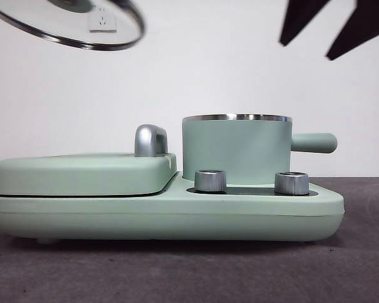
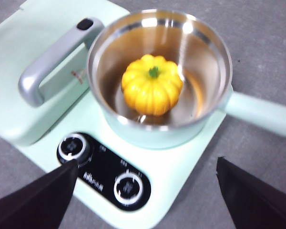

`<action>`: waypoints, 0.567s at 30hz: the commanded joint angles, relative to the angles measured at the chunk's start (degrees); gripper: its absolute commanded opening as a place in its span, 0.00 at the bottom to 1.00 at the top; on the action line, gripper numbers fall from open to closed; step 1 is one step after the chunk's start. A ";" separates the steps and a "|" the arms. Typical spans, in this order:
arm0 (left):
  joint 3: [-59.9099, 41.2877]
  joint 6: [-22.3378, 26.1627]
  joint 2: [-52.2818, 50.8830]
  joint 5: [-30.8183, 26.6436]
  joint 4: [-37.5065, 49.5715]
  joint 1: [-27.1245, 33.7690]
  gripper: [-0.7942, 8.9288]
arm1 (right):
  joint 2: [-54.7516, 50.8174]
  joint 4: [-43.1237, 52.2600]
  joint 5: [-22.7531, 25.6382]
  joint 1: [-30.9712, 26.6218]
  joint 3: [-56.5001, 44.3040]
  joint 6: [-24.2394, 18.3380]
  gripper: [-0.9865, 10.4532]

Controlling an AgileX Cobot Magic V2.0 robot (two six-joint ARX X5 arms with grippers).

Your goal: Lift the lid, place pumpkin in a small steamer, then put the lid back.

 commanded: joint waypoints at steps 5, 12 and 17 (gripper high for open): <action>0.92 0.31 7.34 4.92 10.86 -0.79 0.09 | -11.17 1.88 -0.13 0.35 -8.20 2.23 0.48; 0.96 0.90 17.53 5.55 26.18 -1.92 0.09 | -17.14 0.98 -0.13 0.35 -12.26 4.04 0.48; 1.14 0.87 26.25 5.55 38.66 -2.97 0.09 | -17.49 0.61 -0.15 0.35 -13.33 4.04 0.48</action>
